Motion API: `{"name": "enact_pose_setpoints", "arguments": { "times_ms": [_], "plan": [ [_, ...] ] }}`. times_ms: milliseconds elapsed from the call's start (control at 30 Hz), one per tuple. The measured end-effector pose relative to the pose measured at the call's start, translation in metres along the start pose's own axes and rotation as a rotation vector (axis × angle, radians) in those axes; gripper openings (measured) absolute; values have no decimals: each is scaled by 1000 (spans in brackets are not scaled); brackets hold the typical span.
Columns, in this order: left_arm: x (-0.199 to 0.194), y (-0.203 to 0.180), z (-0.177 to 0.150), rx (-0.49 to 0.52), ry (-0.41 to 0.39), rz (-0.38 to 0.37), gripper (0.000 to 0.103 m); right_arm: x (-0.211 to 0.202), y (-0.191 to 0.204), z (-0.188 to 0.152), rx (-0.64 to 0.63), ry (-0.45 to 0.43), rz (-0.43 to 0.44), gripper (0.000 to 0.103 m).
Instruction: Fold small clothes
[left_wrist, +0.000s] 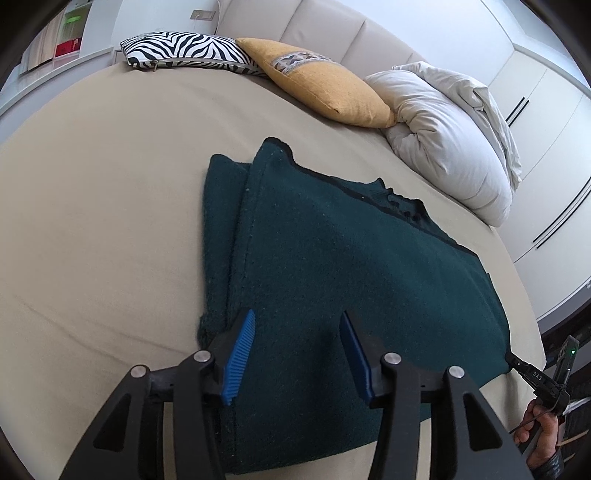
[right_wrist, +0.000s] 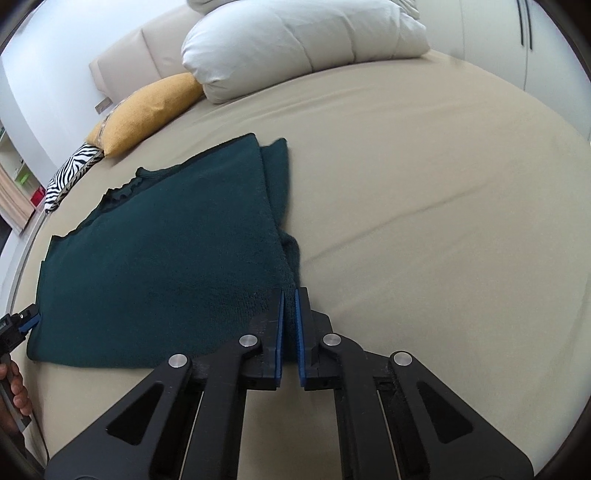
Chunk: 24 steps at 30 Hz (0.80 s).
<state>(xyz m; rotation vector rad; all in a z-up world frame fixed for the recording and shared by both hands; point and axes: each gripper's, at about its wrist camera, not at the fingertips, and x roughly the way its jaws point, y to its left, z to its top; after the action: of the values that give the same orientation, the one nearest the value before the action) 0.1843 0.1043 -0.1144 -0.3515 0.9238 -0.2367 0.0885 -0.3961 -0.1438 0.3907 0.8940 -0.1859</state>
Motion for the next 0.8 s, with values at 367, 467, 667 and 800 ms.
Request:
{"name": "enact_pose_setpoints", "arguments": {
  "times_ms": [367, 467, 667, 800],
  "plan": [
    [-10, -1, 7, -24, -18, -7, 51, -10, -3, 12, 31, -16, -56, 49],
    [-11, -7, 19, -6, -42, 6, 52, -28, 7, 24, 43, -106, 7, 52],
    [14, -40, 66, 84, -95, 45, 54, 8, 87, 66, -106, -19, 306, 52],
    [43, -54, 99, 87, -118, 65, 56, 61, 147, 92, -167, 66, 403, 52]
  ]
}}
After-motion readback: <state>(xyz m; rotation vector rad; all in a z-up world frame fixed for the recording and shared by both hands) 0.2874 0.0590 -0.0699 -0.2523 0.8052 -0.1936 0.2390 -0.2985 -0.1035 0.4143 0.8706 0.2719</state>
